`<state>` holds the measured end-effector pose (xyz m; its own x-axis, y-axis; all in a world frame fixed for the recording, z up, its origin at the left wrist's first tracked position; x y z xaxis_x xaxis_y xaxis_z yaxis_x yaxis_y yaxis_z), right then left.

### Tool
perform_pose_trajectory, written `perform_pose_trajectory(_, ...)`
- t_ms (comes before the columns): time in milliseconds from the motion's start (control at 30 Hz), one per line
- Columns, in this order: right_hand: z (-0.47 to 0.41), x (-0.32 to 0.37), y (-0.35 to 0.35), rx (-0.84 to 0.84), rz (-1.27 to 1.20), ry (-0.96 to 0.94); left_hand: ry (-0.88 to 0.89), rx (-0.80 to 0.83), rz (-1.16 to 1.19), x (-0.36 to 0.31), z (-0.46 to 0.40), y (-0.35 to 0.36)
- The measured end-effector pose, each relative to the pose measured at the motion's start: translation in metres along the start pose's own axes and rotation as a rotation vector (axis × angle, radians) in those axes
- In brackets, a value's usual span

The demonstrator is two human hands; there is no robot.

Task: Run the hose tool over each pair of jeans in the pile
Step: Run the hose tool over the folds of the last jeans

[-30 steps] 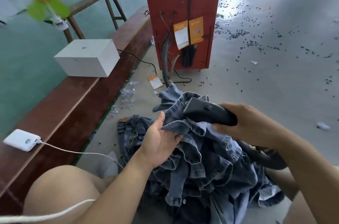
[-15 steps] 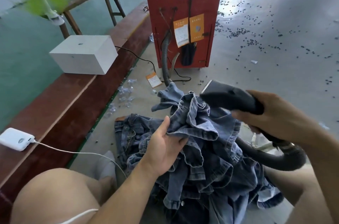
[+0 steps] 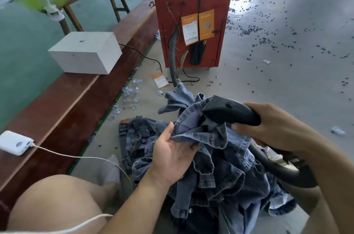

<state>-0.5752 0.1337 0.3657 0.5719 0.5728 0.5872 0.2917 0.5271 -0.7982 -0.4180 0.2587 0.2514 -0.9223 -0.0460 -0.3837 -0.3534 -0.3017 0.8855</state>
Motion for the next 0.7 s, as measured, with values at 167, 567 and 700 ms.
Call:
perform_pose_trajectory(167, -0.006, 0.014, 0.006, 0.022, -0.033, -0.011, -0.040, -0.028, 0.045, 0.007, 0.000, -0.004)
perform_pose_trajectory(567, 0.007, 0.015, -0.002, 0.105, 0.055, -0.053, -0.019, -0.040, -0.047, 0.010, -0.003, -0.002)
perform_pose_trajectory(700, -0.021, 0.012, 0.001, -0.073, -0.025, 0.077, -0.033, -0.045, -0.021, 0.018, 0.001, -0.006)
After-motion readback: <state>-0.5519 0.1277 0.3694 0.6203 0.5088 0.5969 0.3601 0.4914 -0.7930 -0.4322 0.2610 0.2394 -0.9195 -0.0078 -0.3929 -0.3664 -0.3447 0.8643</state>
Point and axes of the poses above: each hand's wrist, its own z-axis away from the middle knuckle, its own y-axis out of the palm, x = y × z, the point moved 7 cm from there along -z, towards the middle knuckle, and after that the axes turned 8 degrees about z, right-handed, at the moved point
